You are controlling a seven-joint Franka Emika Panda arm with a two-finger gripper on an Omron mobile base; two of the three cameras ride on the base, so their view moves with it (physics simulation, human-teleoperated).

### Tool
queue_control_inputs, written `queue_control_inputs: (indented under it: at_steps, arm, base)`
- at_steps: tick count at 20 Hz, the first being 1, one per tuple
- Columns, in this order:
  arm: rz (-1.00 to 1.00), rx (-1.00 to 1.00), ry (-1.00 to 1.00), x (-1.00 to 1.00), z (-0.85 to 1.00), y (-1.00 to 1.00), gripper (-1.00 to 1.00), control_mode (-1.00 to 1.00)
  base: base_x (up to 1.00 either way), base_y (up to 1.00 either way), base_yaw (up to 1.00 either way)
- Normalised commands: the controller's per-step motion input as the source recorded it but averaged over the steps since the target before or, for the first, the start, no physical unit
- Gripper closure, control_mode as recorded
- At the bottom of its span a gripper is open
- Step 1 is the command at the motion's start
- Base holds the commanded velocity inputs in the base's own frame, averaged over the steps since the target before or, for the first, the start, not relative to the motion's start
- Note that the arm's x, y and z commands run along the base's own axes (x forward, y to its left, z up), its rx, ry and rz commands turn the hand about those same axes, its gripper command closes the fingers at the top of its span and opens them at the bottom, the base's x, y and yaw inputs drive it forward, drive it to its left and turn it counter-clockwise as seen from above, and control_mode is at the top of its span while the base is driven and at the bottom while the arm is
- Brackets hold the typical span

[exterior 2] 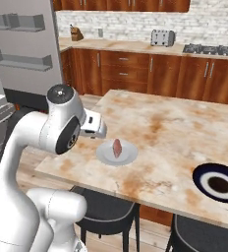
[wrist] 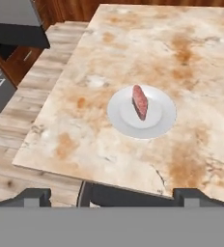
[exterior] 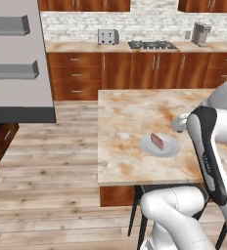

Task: Transport the steak and broccoli to the fridge. Place the steak on the rack containing meat and place the broccoli on the rack containing the vegetable, ensuring meats and vegetables are on different racks.

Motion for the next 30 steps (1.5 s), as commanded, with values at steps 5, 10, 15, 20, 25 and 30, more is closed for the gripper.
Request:
queue_control_inputs:
  at_steps: [5, 10, 15, 20, 25, 30]
  arm:
    - [0.00, 0.00, 0.01, 0.99, -0.81, -0.23, -1.00, -1.00]
    - [0.00, 0.00, 0.05, 0.93, -0.78, -0.26, -1.00, -1.00]
    - [0.00, 0.00, 0.01, 0.80, -0.65, -0.09, -1.00, -1.00]
    - [0.00, 0.00, 0.10, 0.75, -0.35, -0.02, -1.00, -1.00]
    - [0.00, 0.00, 0.06, 0.52, -0.22, -0.18, -1.00, -1.00]
    - [0.00, 0.00, 0.10, 0.32, -0.13, -0.21, -1.00, -1.00]
  base:
    - [0.00, 0.00, 0.00]
    - [0.00, 0.00, 0.00]
    - [0.00, 0.00, 0.00]
    - [0.00, 0.00, 0.00]
    - [0.00, 0.00, 0.00]
    - [0.00, 0.00, 0.00]
